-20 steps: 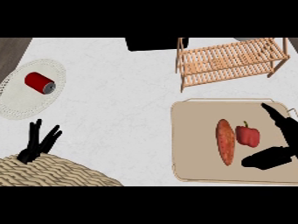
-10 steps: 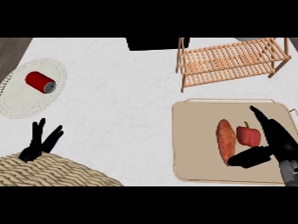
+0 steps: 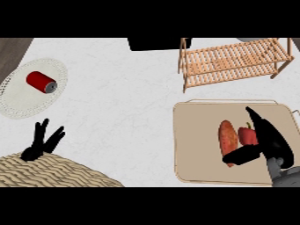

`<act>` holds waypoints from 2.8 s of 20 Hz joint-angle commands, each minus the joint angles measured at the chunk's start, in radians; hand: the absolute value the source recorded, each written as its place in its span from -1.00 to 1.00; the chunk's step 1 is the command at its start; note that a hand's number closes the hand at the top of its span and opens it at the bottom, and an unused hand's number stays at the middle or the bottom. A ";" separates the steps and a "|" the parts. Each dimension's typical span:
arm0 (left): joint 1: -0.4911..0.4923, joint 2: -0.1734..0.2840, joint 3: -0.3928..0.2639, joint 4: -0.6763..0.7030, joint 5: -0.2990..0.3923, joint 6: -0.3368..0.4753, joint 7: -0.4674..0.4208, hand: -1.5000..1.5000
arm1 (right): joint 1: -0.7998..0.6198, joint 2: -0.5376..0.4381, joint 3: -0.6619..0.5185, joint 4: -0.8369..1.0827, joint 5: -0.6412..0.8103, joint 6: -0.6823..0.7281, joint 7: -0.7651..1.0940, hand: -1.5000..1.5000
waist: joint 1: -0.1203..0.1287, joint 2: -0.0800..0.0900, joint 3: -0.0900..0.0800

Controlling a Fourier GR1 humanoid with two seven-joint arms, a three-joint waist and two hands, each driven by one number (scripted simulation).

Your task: Pick the sweet potato from the tray and place it in the tiered shelf

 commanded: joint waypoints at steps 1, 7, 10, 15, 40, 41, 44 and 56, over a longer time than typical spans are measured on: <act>-0.056 0.015 0.001 0.078 0.032 0.004 0.179 0.00 | -0.013 0.042 0.006 0.086 0.040 -0.049 -0.045 -1.00 | 0.004 0.023 -0.052; -0.069 -0.016 -0.019 0.064 0.021 0.038 0.209 0.00 | -0.021 0.068 -0.007 0.137 0.049 -0.079 -0.113 -1.00 | -0.003 0.020 -0.052; -0.087 -0.007 -0.001 0.089 0.031 0.033 0.209 0.00 | -0.010 0.078 0.016 0.112 0.038 -0.056 -0.138 -1.00 | -0.015 0.018 -0.053; -0.132 -0.002 0.005 0.082 0.037 0.026 0.236 0.00 | -0.063 0.110 0.102 0.205 0.042 0.051 -0.225 1.00 | 0.005 0.025 -0.052; -0.046 -0.006 0.025 0.078 0.029 0.030 0.211 0.00 | -0.219 0.016 0.075 -0.295 0.088 0.108 -0.476 1.00 | -0.053 0.003 -0.056; -0.050 -0.010 0.020 0.059 0.021 0.049 0.232 0.00 | -0.236 0.019 0.051 -0.311 0.093 0.098 -0.452 1.00 | -0.050 0.004 -0.055; -0.038 0.003 0.034 0.071 0.028 0.028 0.210 0.00 | -0.271 -0.022 -0.035 -0.393 0.043 0.145 -0.360 1.00 | -0.055 0.004 -0.057; -0.075 -0.005 0.008 0.045 0.017 0.033 0.264 0.00 | -0.522 -0.132 -0.363 -0.343 -0.179 0.268 -0.144 1.00 | -0.016 0.015 -0.056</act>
